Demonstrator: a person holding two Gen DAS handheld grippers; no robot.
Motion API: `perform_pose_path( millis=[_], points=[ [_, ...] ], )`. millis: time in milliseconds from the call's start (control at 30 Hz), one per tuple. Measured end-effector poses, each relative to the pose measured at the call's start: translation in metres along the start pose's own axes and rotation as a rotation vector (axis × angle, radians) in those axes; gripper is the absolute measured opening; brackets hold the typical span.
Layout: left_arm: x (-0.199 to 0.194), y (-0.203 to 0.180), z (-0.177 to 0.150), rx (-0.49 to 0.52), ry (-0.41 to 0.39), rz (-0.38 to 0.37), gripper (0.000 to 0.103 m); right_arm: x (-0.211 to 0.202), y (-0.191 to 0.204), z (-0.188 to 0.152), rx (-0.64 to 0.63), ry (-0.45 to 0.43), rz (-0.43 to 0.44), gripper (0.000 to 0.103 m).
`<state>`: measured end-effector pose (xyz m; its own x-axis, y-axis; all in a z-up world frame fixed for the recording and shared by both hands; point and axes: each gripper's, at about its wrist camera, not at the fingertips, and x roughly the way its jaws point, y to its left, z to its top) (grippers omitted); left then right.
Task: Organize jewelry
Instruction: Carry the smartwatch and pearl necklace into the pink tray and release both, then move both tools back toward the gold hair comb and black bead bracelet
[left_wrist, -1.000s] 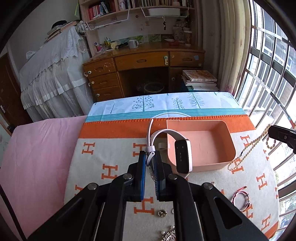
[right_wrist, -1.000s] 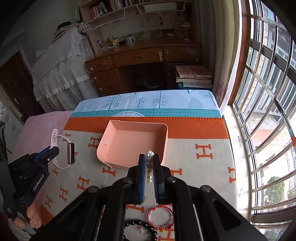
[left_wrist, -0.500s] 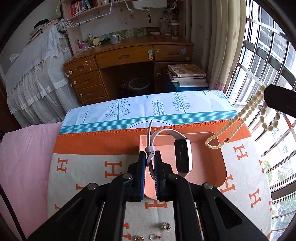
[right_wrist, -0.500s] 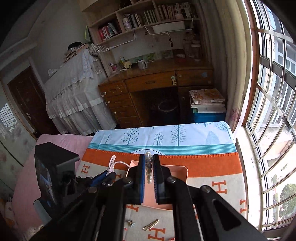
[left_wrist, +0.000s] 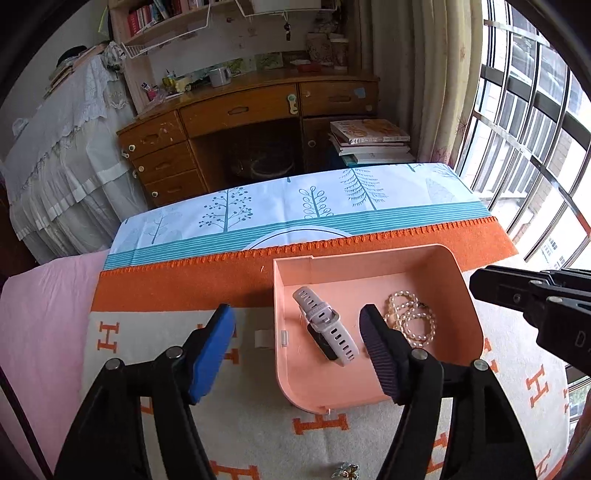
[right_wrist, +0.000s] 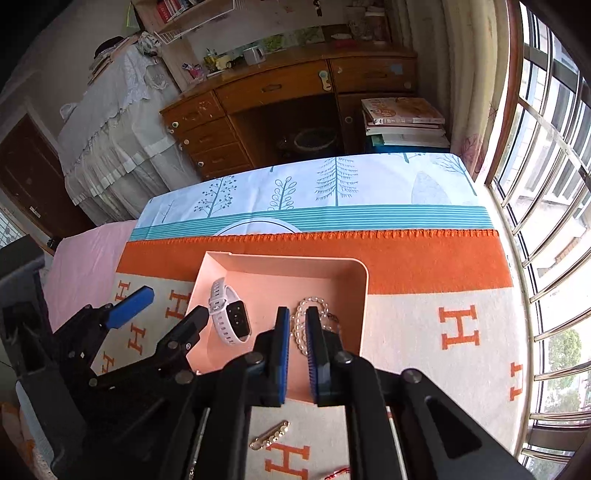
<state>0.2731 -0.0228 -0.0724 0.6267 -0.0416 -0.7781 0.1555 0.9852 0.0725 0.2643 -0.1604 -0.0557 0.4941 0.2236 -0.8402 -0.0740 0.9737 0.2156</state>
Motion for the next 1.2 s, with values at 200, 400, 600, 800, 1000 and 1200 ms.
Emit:
perform_pose_path(
  millis=[200, 400, 600, 800, 1000, 1200],
  points=[
    [-0.021, 0.003, -0.007, 0.027, -0.008, -0.032, 0.072, -0.02, -0.002, -0.021, -0.012, -0.06, 0.02, 0.01],
    [-0.044, 0.01, -0.026, 0.008, 0.012, -0.082, 0.072, -0.058, 0.0, -0.048, -0.041, -0.213, 0.037, 0.01],
    [-0.08, 0.017, -0.048, -0.039, -0.001, -0.108, 0.072, -0.089, 0.0, -0.079, -0.047, -0.199, 0.137, 0.033],
    [-0.127, 0.025, -0.073, -0.101, -0.055, -0.124, 0.079, -0.118, 0.009, -0.119, -0.077, -0.23, 0.134, 0.049],
    [-0.162, 0.029, -0.108, -0.149, -0.091, -0.056, 0.087, -0.131, 0.014, -0.158, -0.093, -0.227, 0.115, 0.049],
    [-0.16, 0.033, -0.144, -0.179, -0.011, 0.008, 0.087, -0.129, 0.023, -0.191, -0.163, -0.229, 0.098, 0.049]
  ],
)
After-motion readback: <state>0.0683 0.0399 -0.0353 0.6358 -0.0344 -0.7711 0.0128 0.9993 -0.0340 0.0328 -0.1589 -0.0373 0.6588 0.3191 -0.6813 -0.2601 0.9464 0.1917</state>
